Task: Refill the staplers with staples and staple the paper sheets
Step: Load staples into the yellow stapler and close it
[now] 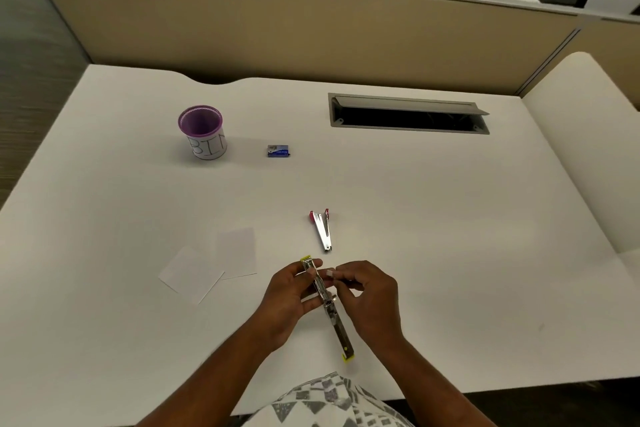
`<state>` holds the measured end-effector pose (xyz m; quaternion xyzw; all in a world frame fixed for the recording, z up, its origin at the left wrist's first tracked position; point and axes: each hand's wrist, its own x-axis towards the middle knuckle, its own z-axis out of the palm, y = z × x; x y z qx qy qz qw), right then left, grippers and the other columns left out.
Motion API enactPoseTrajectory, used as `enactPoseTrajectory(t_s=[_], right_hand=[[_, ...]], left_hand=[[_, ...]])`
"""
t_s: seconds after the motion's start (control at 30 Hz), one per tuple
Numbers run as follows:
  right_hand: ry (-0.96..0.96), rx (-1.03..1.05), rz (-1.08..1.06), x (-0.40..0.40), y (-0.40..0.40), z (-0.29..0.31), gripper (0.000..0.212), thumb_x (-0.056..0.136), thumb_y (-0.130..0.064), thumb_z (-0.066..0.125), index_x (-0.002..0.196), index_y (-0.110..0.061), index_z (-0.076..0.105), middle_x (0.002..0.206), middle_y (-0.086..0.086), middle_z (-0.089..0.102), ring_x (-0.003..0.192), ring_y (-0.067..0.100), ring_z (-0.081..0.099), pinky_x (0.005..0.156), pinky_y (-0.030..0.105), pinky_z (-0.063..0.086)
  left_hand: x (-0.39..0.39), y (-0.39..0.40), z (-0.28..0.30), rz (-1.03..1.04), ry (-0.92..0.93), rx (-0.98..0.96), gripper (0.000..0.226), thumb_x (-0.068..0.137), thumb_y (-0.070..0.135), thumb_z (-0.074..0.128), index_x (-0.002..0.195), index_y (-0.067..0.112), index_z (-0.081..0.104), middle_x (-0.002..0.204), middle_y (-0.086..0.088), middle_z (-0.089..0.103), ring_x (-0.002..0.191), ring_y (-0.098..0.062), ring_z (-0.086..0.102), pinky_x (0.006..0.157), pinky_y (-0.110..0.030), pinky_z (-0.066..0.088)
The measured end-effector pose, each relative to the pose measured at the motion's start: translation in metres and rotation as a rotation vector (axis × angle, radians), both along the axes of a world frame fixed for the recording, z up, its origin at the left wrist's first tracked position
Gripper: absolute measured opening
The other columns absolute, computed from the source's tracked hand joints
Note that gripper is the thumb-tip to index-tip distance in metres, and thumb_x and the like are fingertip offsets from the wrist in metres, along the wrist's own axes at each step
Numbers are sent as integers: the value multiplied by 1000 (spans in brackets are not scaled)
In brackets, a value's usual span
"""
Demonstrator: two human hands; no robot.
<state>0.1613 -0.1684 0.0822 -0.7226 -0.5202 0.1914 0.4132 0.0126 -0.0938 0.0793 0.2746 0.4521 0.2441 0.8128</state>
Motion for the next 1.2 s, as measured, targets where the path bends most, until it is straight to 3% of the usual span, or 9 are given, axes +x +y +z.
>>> enactPoseTrajectory(t_s=[0.13,0.3,0.5,0.63,0.77,0.87,1.2], right_hand=[[7,12,-89,1,0,11,20,79,-3,84,92,-17,80,88,-12,76,83,3,72,74,25,62],[173,77,-140,-4,3,30,20,76,-17,88,87,-30,79,83,-18,76,83,8,74,73,20,59],[-53,83,-110,-15,-5,28,19,75,-12,89,88,-24,80,88,-19,75,82,0,70,69,22,56],[-116,100,-104,-12,-10,25,20,75,-10,88,88,-22,80,88,-17,75,82,-2,69,69,20,56],[-123,102,-99,-11,-12,24,21,75,-6,87,89,-21,80,89,-15,75,83,1,70,69,26,58],[-129,98,-102,-11,-14,24,23,74,-6,87,90,-20,81,90,-14,76,84,1,70,70,28,59],[-83,-21,-49,-12,-15,30,28,80,-13,85,103,-26,81,98,-17,73,90,0,69,77,25,58]], left_hand=[[5,2,7,14,-36,-3,23,101,14,55,122,7,63,112,-15,76,107,-28,73,88,-43,60],[11,3,12,82,-114,-50,25,103,15,50,120,3,65,115,-17,73,108,-29,71,96,-47,56],[14,1,14,154,-231,-116,28,103,14,48,122,0,63,122,-24,69,105,-32,71,86,-45,59],[13,0,14,176,-276,-130,25,101,14,50,117,2,65,121,-24,69,115,-37,68,90,-48,58],[14,-2,15,167,-287,-119,27,100,14,50,120,1,63,121,-25,69,118,-38,66,93,-50,57],[16,-5,17,160,-280,-116,30,105,12,42,126,0,60,123,-26,68,118,-37,66,86,-47,59],[16,-11,16,136,-276,-126,30,106,11,41,127,0,60,122,-24,68,103,-31,71,81,-44,59]])
